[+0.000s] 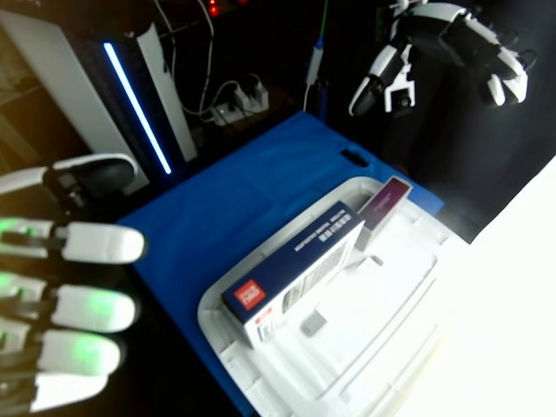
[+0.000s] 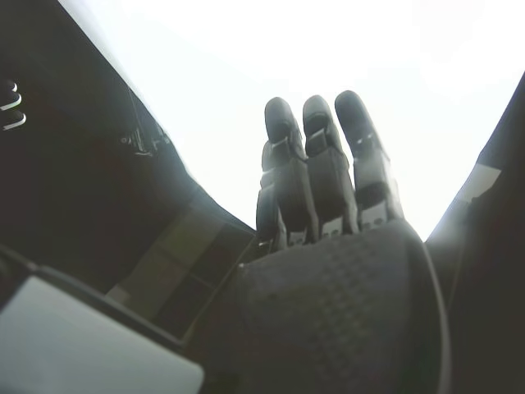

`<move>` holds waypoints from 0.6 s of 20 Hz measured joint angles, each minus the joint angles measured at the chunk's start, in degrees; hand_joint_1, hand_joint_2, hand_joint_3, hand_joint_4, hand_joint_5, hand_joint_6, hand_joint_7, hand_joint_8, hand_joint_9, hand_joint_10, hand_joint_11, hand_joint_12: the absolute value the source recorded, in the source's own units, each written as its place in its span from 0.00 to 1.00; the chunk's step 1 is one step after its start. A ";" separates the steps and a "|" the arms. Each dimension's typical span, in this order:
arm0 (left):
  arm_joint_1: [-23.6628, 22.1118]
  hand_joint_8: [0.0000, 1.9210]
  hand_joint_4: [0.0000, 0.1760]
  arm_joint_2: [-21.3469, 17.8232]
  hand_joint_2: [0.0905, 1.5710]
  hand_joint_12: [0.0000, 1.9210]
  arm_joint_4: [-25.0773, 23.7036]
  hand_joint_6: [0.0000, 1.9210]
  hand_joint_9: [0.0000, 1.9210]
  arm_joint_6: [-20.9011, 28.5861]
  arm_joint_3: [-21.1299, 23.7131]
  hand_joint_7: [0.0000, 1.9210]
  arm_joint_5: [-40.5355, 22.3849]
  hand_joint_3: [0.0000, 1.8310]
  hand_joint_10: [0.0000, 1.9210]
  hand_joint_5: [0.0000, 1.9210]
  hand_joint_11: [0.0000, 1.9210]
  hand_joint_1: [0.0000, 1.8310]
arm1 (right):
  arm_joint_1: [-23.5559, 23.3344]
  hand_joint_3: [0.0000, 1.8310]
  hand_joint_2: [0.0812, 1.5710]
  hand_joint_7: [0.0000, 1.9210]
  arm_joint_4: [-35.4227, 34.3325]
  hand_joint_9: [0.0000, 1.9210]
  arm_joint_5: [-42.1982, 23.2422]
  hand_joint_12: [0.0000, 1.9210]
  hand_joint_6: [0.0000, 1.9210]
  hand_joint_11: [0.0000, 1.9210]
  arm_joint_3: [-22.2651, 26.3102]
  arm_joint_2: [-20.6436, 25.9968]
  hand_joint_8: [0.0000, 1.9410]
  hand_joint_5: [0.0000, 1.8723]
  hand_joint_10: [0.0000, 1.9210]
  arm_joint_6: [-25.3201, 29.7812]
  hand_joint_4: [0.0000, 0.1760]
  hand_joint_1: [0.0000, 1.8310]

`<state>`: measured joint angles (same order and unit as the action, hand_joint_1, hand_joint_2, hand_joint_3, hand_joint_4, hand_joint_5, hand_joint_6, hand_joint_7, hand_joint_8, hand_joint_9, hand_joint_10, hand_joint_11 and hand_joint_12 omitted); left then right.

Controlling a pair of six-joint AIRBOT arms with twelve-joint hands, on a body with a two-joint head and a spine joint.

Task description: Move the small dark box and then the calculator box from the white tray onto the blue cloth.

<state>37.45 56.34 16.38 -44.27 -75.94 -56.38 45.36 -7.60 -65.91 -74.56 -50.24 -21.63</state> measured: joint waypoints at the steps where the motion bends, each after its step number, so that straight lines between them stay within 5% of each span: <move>1: 0.00 0.00 0.13 0.00 0.50 0.25 0.11 0.00 0.01 0.04 0.00 0.00 -0.24 0.00 0.00 0.00 0.00 0.11 | 0.00 0.00 0.52 0.06 0.07 0.00 -0.11 0.04 0.01 0.00 0.00 -0.04 0.00 0.13 0.00 -0.02 0.00 0.11; 3: -0.02 0.00 0.19 0.00 0.48 0.25 0.13 0.00 0.02 0.17 0.00 0.00 -0.44 0.00 0.01 0.00 0.00 0.12 | 0.00 0.00 0.52 0.06 0.02 0.01 -0.07 0.04 0.00 0.00 -0.11 -0.04 0.00 0.12 0.00 -0.02 0.00 0.12; 5: 0.00 0.00 0.07 0.02 0.48 0.25 0.07 0.00 0.03 0.15 0.00 0.00 -0.15 0.00 0.01 0.01 0.01 0.12 | 0.00 0.00 0.53 0.07 -0.07 0.01 -0.09 0.04 0.00 0.00 -0.11 -0.04 0.00 0.13 0.00 -0.02 0.00 0.11; 7: -0.15 0.00 0.08 0.79 0.47 0.15 -0.52 0.00 0.01 0.13 -0.52 0.00 0.39 0.00 0.00 0.00 0.02 0.16 | 0.00 0.00 0.52 0.07 -0.02 0.02 -0.17 0.04 0.00 0.00 -0.20 -0.22 0.00 0.13 0.00 0.00 0.00 0.11; 8: -0.50 0.00 0.27 0.79 0.45 0.20 -1.25 0.00 0.04 0.17 -0.55 0.02 1.25 0.00 0.00 0.02 0.04 0.20 | 0.00 0.00 0.53 0.07 0.13 0.01 -0.20 0.04 0.00 0.00 -0.33 -0.26 0.00 0.12 0.00 0.00 0.00 0.11; 9: -1.60 0.00 0.05 0.98 0.47 0.21 -3.56 0.00 0.06 0.39 -1.07 0.03 2.84 0.01 0.01 0.03 0.05 0.24 | 0.00 0.00 0.53 0.06 -0.07 0.01 0.04 0.04 0.00 0.00 -0.37 -0.26 0.00 0.12 0.00 -0.04 0.00 0.11; 12: -4.55 0.01 0.00 2.75 0.51 0.16 -10.36 0.00 0.11 4.85 -4.26 0.10 7.13 0.01 0.00 0.08 0.06 0.39 | 0.00 0.00 0.51 0.06 -0.22 0.00 -0.20 0.04 0.00 0.01 -0.55 -0.74 0.00 0.10 0.00 -0.02 0.00 0.11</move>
<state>32.91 59.09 6.02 -39.42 -80.20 -49.25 45.36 -7.81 -66.11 -75.11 -50.98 -21.65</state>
